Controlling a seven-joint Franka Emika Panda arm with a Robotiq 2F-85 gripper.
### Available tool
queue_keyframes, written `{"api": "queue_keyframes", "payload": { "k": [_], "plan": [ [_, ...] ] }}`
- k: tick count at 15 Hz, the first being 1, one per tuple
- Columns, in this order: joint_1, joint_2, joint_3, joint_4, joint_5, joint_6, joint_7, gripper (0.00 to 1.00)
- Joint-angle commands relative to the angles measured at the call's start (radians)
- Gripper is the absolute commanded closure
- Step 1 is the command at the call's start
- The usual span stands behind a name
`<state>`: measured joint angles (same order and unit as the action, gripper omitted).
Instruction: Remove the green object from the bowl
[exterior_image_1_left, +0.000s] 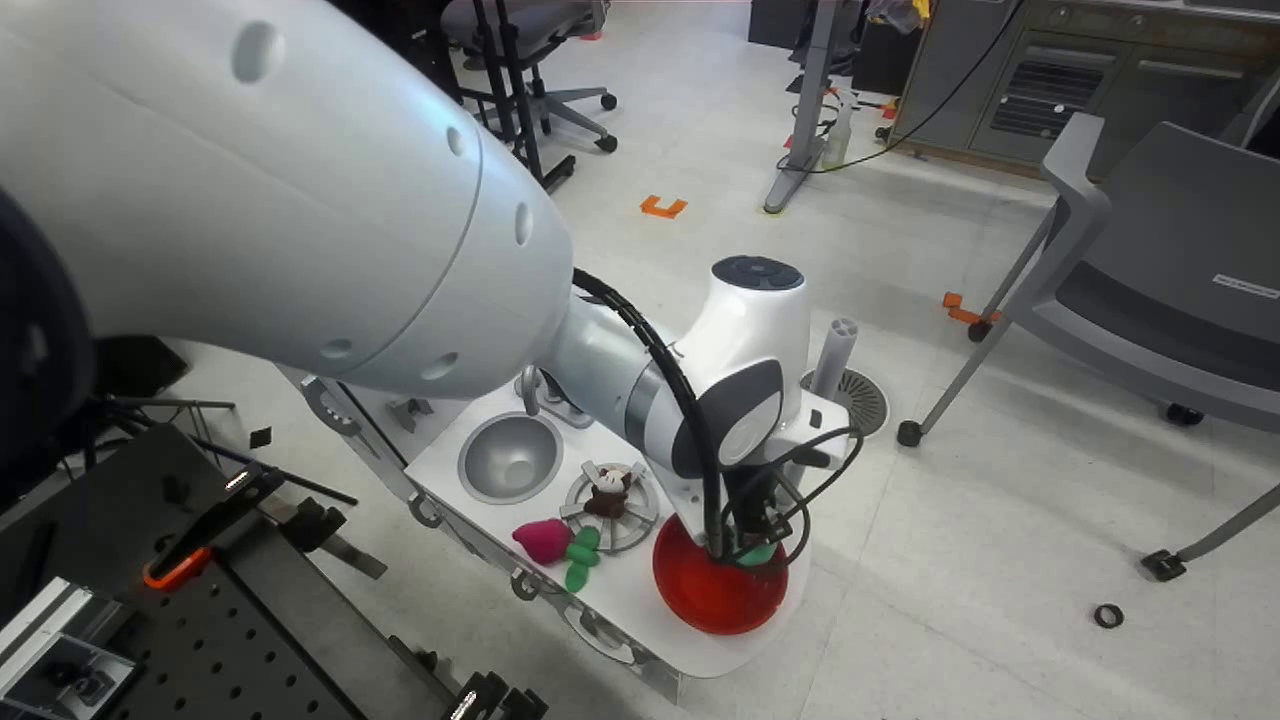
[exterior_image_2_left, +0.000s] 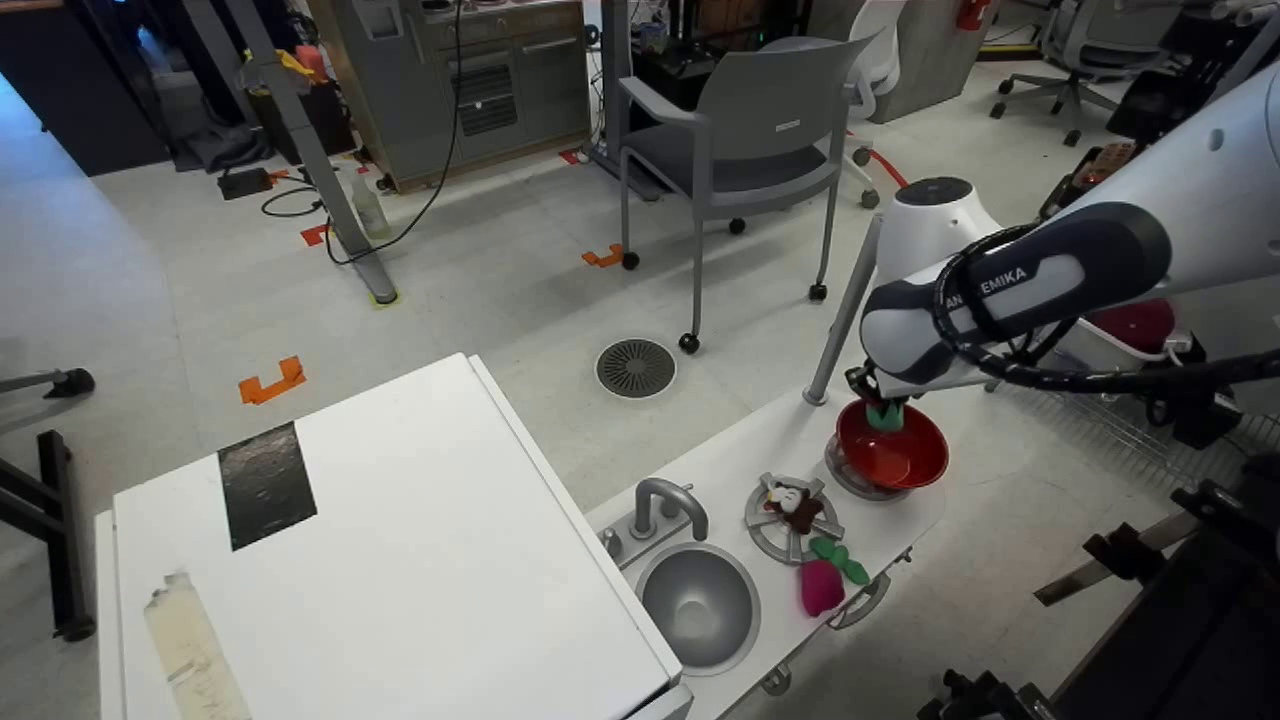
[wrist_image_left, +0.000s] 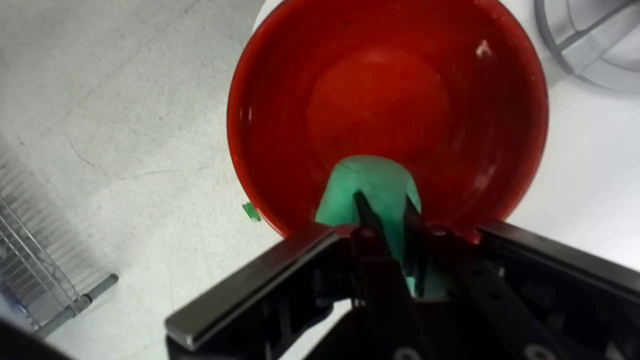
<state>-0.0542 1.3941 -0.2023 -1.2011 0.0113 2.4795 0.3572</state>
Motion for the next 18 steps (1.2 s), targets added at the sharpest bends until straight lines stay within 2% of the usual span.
{"api": "queue_keyframes", "payload": {
  "k": [1, 7, 12, 14, 18],
  "plan": [
    [-0.002, -0.170, 0.034, -0.244, 0.009, 0.163, -0.065, 0.97],
    [-0.088, -0.355, 0.171, -0.532, 0.066, 0.181, -0.215, 0.97],
    [-0.088, -0.453, 0.204, -0.800, 0.084, 0.310, -0.265, 0.97],
    [-0.097, -0.428, 0.220, -0.827, 0.080, 0.367, -0.287, 0.97],
    [-0.070, -0.336, 0.197, -0.804, 0.064, 0.469, -0.282, 0.97]
  ]
}}
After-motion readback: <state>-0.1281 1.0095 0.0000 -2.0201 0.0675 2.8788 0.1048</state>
